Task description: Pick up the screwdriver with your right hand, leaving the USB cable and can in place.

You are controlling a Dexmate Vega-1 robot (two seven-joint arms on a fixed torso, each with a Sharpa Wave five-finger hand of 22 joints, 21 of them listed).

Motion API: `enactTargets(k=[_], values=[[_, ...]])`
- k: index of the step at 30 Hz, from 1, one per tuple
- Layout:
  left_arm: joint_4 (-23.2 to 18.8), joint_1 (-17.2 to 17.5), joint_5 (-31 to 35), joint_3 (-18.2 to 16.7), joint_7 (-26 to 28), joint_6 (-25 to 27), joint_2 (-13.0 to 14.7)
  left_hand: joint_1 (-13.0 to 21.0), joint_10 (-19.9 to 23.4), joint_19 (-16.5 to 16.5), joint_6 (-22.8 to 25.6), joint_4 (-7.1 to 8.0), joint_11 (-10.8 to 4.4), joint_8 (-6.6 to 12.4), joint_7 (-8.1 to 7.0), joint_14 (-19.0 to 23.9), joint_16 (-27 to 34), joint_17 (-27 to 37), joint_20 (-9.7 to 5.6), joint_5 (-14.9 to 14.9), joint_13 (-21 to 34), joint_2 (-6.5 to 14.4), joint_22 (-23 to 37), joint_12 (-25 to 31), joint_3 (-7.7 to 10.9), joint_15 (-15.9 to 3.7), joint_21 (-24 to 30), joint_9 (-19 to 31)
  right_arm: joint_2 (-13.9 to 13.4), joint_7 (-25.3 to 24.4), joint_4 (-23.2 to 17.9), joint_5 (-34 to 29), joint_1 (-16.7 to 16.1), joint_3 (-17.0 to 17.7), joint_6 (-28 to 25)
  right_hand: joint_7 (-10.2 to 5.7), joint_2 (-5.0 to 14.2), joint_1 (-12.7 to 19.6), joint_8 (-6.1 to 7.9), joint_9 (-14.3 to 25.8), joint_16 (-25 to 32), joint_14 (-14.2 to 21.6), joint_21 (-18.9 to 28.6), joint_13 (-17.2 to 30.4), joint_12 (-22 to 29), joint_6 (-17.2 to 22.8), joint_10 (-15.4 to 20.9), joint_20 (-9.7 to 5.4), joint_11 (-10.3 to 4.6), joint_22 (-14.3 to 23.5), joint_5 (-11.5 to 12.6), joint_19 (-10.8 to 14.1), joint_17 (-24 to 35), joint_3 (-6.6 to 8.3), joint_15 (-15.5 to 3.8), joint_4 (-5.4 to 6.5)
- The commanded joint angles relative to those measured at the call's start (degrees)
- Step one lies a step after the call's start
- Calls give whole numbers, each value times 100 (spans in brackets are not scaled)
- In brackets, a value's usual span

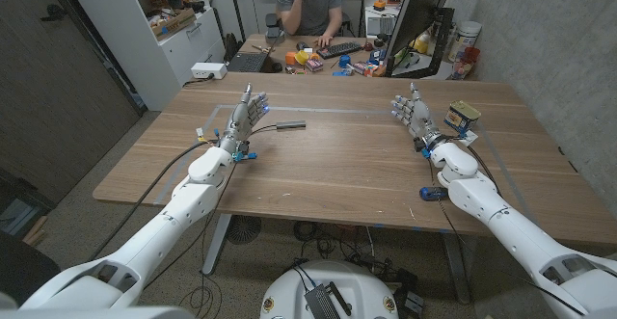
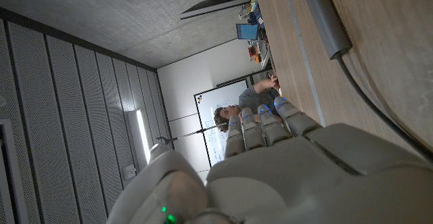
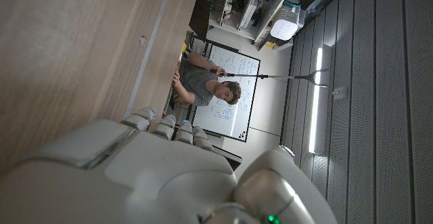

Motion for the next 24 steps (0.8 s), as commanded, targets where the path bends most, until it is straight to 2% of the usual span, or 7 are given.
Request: enactTargets(k=[1,8,14,21,22,23,24], values=[[68,90,454,-519,-290,176,-466,55,60,37,49,-48,-9,38,1,45,29,11,-117,30,12,3,25,38,2,-251,37,29,56,238,270,7,173,71,24,53,32,-8,28,21,27,42,23,22,7,-15,36,10,-7,12,44,45,28,1,5,33],[45,128,647,-725,-415,284,-623,54,66,34,46,-49,-11,37,2,45,29,10,-119,30,12,4,24,37,1,-250,36,29,-39,197,75,-64,70,135,86,56,34,-5,30,21,26,29,7,23,7,-13,40,15,-4,12,45,40,28,1,14,30],[-60,163,787,-846,-483,414,-649,53,71,32,43,-50,-5,35,-3,43,28,10,-116,29,12,5,24,36,0,-251,36,29,-379,14,-455,-262,-212,247,152,49,24,40,25,20,22,8,-8,23,0,-49,25,15,-3,12,50,37,26,10,43,1],[-257,154,938,-949,-488,689,-579,53,73,32,48,-52,3,37,-2,42,28,10,-116,29,12,5,24,34,0,-251,36,29,-1175,-272,-1133,-951,-589,368,305,43,-42,465,47,20,28,5,-66,30,-2,-173,17,54,-95,5,114,52,12,120,23,-283],[-323,170,952,-961,-482,742,-564,53,78,31,47,-52,5,37,-1,42,28,10,-118,29,12,6,24,36,0,-249,36,29,-1314,-322,-1259,-1049,-665,405,305,47,-53,587,59,20,36,27,-70,31,0,-180,19,51,-109,3,146,84,9,153,-5,-364],[-398,194,984,-971,-456,788,-547,53,76,30,46,-52,8,36,0,40,27,10,-117,29,12,6,24,35,0,-250,35,29,-1446,-393,-1384,-1152,-748,447,306,65,-83,847,93,20,43,57,-79,34,7,-161,35,16,-115,3,229,154,4,220,-89,-539],[-469,222,1003,-982,-431,840,-539,53,76,30,48,-52,8,37,3,38,26,10,-117,29,12,6,24,34,0,-246,35,29,-1593,-469,-1523,-1272,-838,489,290,69,-103,1020,117,21,49,88,-74,35,9,-130,39,-22,-125,5,285,228,2,260,-128,-656]])
